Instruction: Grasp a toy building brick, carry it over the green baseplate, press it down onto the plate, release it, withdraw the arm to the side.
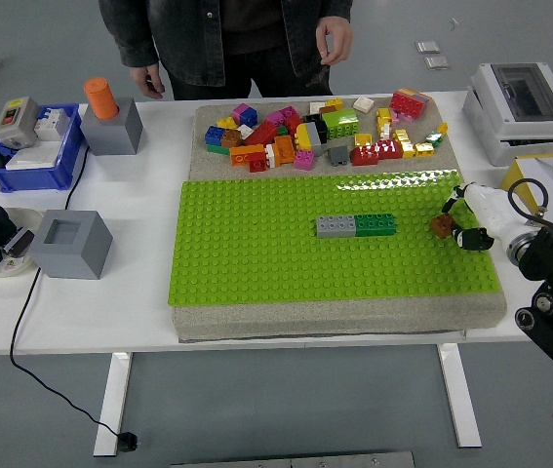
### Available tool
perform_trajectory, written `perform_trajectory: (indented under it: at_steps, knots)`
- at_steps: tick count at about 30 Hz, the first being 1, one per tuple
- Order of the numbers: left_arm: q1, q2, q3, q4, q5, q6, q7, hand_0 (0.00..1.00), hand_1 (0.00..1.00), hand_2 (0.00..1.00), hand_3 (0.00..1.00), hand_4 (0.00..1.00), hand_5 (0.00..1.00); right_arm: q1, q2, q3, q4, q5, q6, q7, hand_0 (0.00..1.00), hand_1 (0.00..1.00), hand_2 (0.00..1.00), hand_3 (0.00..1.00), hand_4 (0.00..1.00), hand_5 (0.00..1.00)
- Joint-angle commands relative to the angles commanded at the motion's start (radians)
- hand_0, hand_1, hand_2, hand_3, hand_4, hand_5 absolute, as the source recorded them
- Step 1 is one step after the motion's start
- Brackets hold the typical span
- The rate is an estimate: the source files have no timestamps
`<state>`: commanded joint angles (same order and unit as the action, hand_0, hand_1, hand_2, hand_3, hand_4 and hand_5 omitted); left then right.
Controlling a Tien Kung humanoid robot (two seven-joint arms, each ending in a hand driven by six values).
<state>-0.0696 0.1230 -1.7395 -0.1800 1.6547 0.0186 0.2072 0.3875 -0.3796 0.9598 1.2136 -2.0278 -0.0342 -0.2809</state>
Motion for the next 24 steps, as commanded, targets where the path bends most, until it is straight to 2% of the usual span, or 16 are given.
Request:
perform_trajectory:
  at_steps: [6,7,12,13,18,19,24]
  knots:
    - [0.000,0.000,0.001,0.000,-0.002,0.000,0.000,0.656,0.639,0.633,0.637,0.702,0.229,0.001,-0.006,-0.002,0.011,-0.001,0.002,0.000,0.789,0.847,0.899,0.624,0.477,0.031]
    - [0.000,0.001,0.002,0.000,-0.002,0.000,0.000,0.656,0.639,0.633,0.637,0.702,0.229,0.003,-0.010,-0.004,0.014,-0.003,0.006,-0.002,0.793,0.848,0.903,0.663,0.450,0.045]
    - [-0.001,0.002,0.003,0.000,-0.004,0.000,0.000,0.656,0.639,0.633,0.637,0.702,0.229,0.009,-0.029,-0.017,0.045,-0.017,0.025,-0.015,0.793,0.848,0.903,0.663,0.450,0.045]
    - [0.000,0.003,0.003,0.000,-0.005,0.000,0.000,0.656,0.639,0.633,0.636,0.702,0.227,0.010,-0.033,-0.020,0.050,-0.020,0.028,-0.018,0.802,0.855,0.924,0.797,0.478,0.023]
    - [-0.001,0.003,0.003,0.000,-0.003,0.000,0.001,0.656,0.639,0.633,0.636,0.702,0.227,0.022,-0.044,-0.046,0.055,-0.046,0.043,-0.026,0.802,0.855,0.924,0.797,0.478,0.023]
    - [-0.002,0.003,0.002,0.000,-0.003,0.000,0.001,0.656,0.638,0.633,0.635,0.702,0.230,0.024,-0.045,-0.052,0.054,-0.049,0.046,-0.028,0.812,0.872,0.976,0.889,0.491,0.012]
    - [-0.004,0.004,0.002,0.000,-0.003,0.000,0.001,0.656,0.638,0.633,0.635,0.702,0.230,0.036,-0.054,-0.079,0.053,-0.051,0.058,-0.035,0.812,0.872,0.976,0.889,0.491,0.012]
